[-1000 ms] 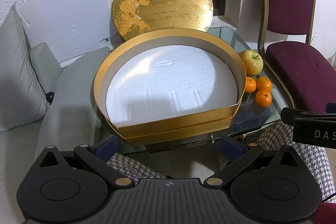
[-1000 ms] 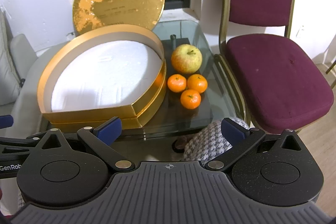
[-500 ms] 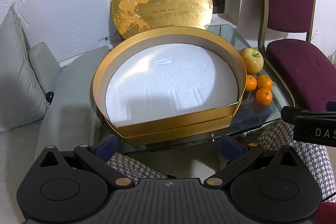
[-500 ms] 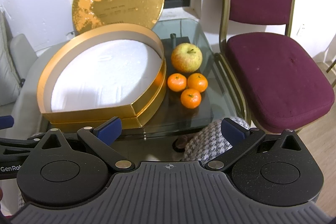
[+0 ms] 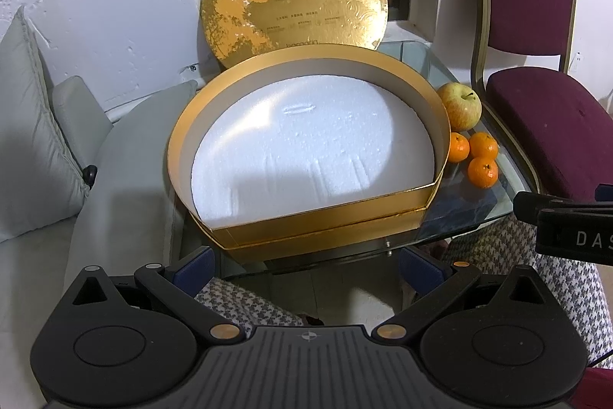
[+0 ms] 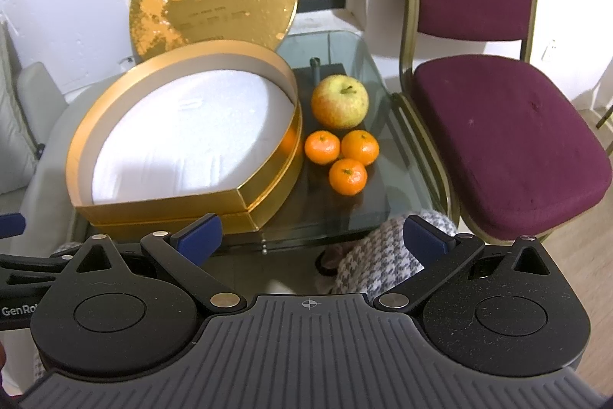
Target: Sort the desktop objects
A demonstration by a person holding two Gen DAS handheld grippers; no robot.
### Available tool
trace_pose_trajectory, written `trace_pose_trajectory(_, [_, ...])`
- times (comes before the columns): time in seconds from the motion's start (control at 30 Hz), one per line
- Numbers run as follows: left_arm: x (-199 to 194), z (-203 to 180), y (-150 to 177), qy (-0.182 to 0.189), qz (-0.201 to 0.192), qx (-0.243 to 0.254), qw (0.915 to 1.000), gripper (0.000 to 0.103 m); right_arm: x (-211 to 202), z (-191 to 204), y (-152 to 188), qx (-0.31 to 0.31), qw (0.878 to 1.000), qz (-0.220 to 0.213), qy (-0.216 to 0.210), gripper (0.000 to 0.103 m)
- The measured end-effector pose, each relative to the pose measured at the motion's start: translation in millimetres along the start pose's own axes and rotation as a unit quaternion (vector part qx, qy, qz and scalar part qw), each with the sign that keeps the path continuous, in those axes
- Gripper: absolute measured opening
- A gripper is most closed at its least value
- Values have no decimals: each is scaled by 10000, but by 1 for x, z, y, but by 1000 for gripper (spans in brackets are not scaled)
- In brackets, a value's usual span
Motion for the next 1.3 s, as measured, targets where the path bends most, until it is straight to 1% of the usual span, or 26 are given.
trace_pose_trajectory(0.3, [12, 4, 0, 43, 175, -70, 9998, 102, 12, -4, 1, 84, 9998, 154, -21, 103])
trace_pose_trajectory(0.53, [26, 10, -5, 106, 273, -126, 9995, 102, 32, -14, -4, 258, 9993, 202, -162, 103])
trace_pose_trajectory(0.73, [38, 16, -10, 182, 333, -194, 9991, 102, 54, -26, -14, 389, 9989, 200, -155, 103])
trace_pose_trajectory(0.87, [45, 18, -14, 237, 313, -337, 9987, 102, 70, -35, -20, 630, 9972, 183, -366, 103])
trace_pose_trajectory(0.97, [50, 22, -19, 308, 234, -453, 9982, 102, 81, -41, -24, 790, 9955, 45, -511, 103])
trace_pose_trajectory(1.07, [56, 25, -23, 321, 199, -509, 9980, 102, 93, -44, -28, 762, 9962, 36, -421, 103])
trace_pose_trajectory(1.13, [61, 26, -26, 347, 228, -529, 9977, 102, 102, -45, -32, 629, 9976, 13, -279, 103])
trace_pose_trajectory(1.3, [72, 29, -32, 337, 312, -598, 9972, 102, 127, -47, -37, 411, 9988, 219, -152, 103])
Point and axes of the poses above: each gripper's, at about its wrist camera, not at the fingertips, and x roughly the way its jaws point, z to its left, y to its underside, the point moved 1 cm from there along x, roughly the way its jaws point, and after that the axes turned 6 degrees about x, right-handed, at the moved point
